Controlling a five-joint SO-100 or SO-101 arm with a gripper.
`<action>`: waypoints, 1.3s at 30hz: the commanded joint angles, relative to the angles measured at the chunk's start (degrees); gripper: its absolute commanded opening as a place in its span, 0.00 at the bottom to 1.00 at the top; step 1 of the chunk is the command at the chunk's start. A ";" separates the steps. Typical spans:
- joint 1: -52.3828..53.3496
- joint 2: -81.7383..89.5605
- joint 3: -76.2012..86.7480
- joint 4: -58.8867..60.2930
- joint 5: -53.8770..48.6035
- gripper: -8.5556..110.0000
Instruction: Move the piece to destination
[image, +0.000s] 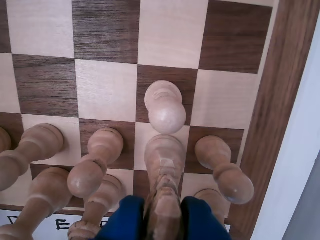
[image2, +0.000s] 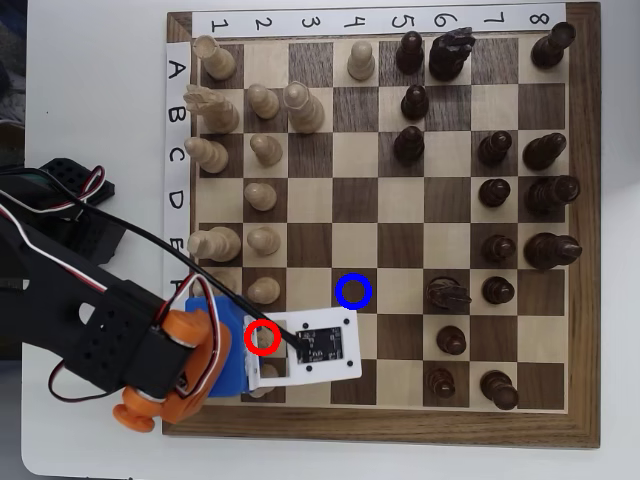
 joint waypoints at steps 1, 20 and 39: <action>1.85 0.35 -2.02 -2.20 5.36 0.07; -1.05 5.98 -9.14 5.80 10.90 0.07; -1.49 8.61 -20.13 10.46 11.43 0.07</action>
